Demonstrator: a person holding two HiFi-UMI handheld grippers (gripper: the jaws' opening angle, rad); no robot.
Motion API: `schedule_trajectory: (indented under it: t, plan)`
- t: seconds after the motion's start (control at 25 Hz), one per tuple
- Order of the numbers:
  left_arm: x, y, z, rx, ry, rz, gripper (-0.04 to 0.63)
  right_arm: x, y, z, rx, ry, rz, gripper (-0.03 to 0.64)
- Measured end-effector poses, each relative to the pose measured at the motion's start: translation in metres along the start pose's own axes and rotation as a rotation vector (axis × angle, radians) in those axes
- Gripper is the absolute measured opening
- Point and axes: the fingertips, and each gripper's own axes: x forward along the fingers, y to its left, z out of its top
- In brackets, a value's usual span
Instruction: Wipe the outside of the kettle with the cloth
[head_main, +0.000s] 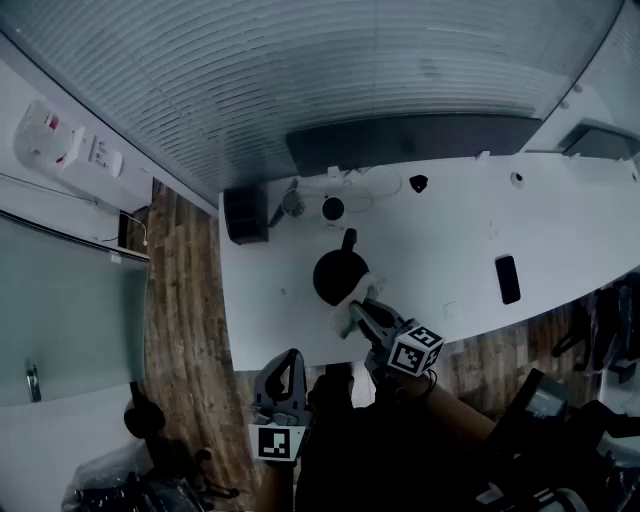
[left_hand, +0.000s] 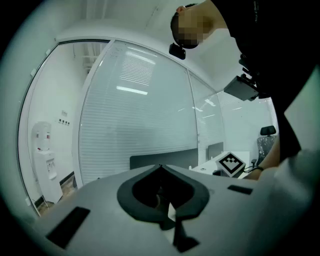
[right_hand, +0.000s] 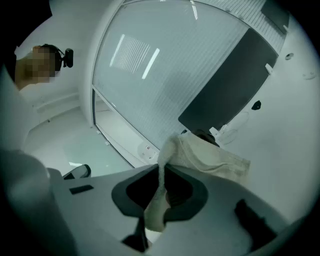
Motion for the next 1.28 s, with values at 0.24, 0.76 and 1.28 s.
schedule_trajectory:
  t: [0.24, 0.76, 1.28]
  plan:
    - [0.024, 0.008, -0.015, 0.001, 0.040, -0.042, 0.006, 0.022, -0.011, 0.002, -0.054, 0.018, -0.008, 0.031]
    - [0.052, 0.011, -0.015, 0.045, 0.077, -0.124, 0.006, 0.002, -0.066, -0.041, 0.091, 0.054, -0.149, 0.031]
    - [0.055, -0.021, -0.025, 0.049, 0.109, -0.166, 0.006, 0.010, -0.135, -0.096, 0.158, 0.150, -0.242, 0.031]
